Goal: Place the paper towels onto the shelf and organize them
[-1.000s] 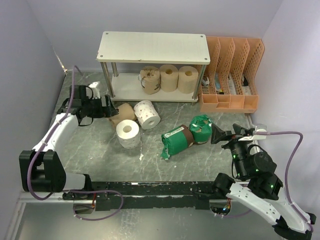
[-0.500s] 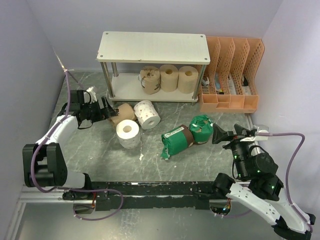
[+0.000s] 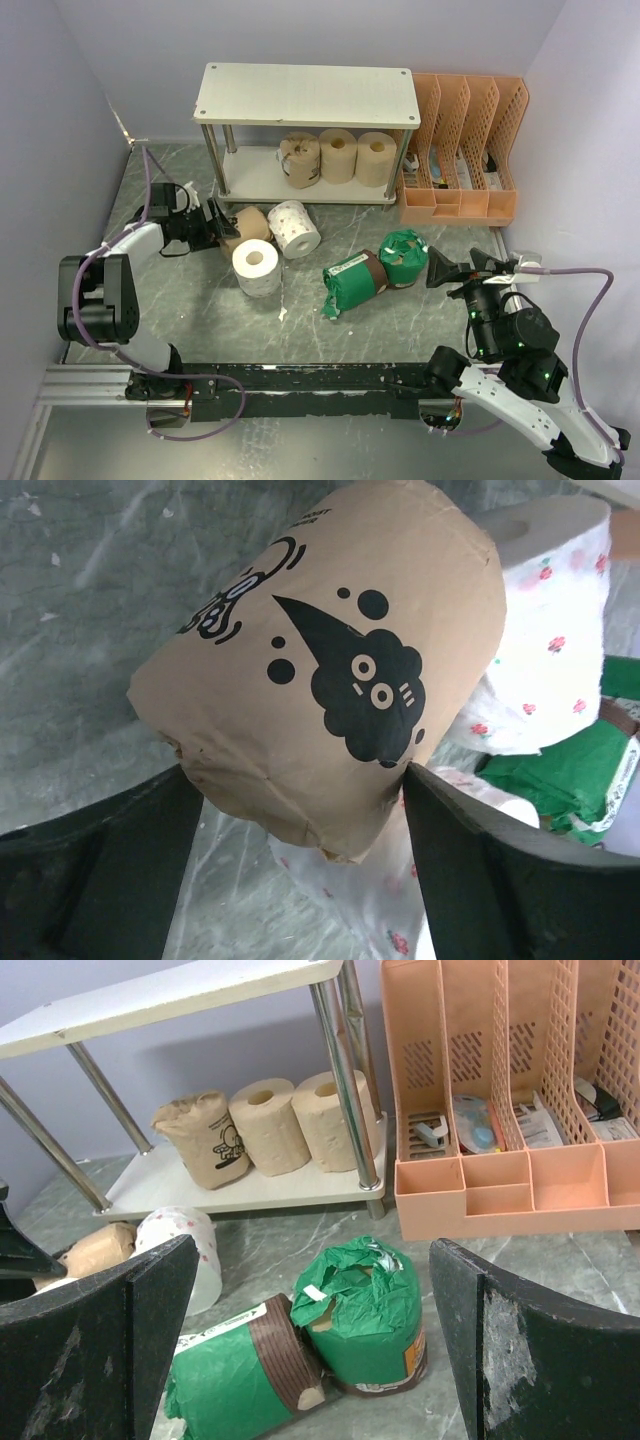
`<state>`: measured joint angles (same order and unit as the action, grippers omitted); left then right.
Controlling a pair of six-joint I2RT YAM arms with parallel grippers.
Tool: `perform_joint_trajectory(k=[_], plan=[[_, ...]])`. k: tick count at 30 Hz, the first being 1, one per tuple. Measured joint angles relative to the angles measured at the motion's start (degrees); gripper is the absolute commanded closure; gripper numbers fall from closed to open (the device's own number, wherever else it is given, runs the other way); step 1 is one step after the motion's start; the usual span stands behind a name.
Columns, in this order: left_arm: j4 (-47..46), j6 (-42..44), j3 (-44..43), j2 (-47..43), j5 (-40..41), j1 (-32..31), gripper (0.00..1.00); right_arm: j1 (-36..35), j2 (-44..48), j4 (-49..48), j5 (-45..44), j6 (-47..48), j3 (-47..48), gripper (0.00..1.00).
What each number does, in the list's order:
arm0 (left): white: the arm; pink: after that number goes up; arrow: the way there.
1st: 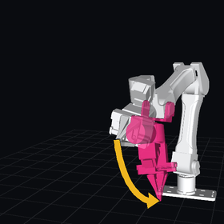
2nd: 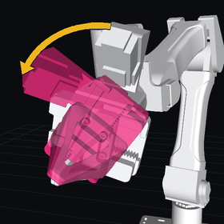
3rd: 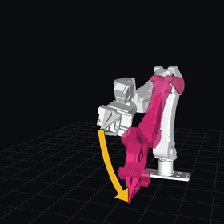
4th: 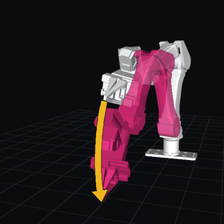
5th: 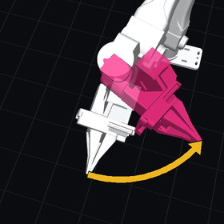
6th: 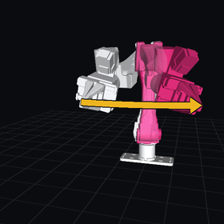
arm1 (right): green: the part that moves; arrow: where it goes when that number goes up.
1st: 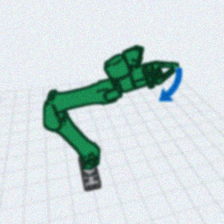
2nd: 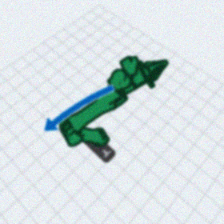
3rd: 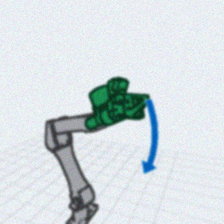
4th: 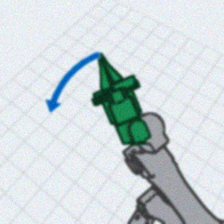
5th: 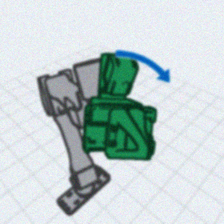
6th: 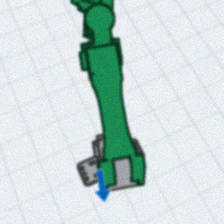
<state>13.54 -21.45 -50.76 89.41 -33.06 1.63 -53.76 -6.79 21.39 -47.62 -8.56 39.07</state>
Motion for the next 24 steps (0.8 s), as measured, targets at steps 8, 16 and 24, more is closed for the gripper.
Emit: perform_joint_trajectory(k=[8,16,24], plan=[[-2.03,-1.70,-2.69,3.08,-3.85,0.00,0.93,0.00,-0.17,-0.15,0.02,0.00,0.00,0.00],[6.71,10.23,-11.89,3.67,4.13,-4.17,0.93,0.00,-0.07,-0.15,0.02,0.00,0.00,0.00],[16.90,36.61,-16.02,-4.28,28.59,-21.27,0.93,0.00,0.46,-0.17,0.11,0.02,-0.26,0.00]])
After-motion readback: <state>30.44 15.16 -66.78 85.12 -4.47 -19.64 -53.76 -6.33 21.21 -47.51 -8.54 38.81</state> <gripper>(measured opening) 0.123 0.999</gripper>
